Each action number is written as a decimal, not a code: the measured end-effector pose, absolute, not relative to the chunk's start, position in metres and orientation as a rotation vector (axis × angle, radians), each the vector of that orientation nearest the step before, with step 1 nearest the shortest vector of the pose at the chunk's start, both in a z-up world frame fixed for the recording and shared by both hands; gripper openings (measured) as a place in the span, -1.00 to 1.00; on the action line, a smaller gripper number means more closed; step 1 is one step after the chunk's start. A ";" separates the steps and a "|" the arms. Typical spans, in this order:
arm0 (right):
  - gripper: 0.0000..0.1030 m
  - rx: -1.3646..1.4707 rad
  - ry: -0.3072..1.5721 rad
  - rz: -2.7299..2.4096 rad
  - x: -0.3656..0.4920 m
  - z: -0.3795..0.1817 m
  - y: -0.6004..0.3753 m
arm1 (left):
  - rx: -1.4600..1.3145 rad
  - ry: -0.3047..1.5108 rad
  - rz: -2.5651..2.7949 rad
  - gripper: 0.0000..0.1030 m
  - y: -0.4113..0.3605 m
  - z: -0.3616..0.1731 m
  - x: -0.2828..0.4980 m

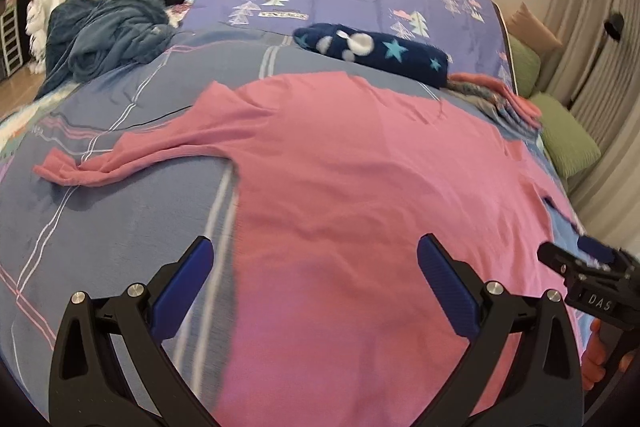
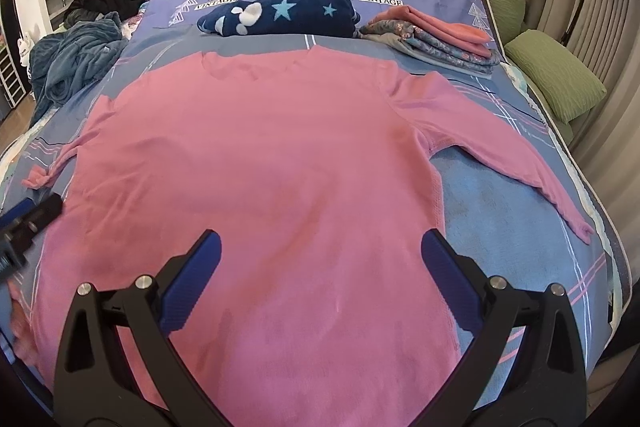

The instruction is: Fold small clothes

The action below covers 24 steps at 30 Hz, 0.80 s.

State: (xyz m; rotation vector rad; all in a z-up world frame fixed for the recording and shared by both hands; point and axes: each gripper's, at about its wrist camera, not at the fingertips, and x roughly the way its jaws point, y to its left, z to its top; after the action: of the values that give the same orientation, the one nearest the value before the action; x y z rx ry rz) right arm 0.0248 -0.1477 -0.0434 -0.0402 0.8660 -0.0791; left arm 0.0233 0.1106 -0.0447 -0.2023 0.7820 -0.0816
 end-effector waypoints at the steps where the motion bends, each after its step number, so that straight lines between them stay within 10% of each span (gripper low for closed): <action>1: 0.96 -0.044 0.867 -0.081 0.026 -0.044 -0.147 | -0.228 0.780 -0.068 0.97 0.122 -0.045 0.025; 24: 0.96 -0.064 0.947 -0.133 0.063 -0.067 -0.149 | -1.023 0.858 0.240 -0.04 0.360 -0.158 0.070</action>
State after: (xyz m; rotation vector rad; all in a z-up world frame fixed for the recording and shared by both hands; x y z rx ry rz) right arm 0.0632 -0.1490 -0.0673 -0.0638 0.9467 -0.1331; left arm 0.0702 0.3600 -0.1576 -1.0234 0.8584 0.2403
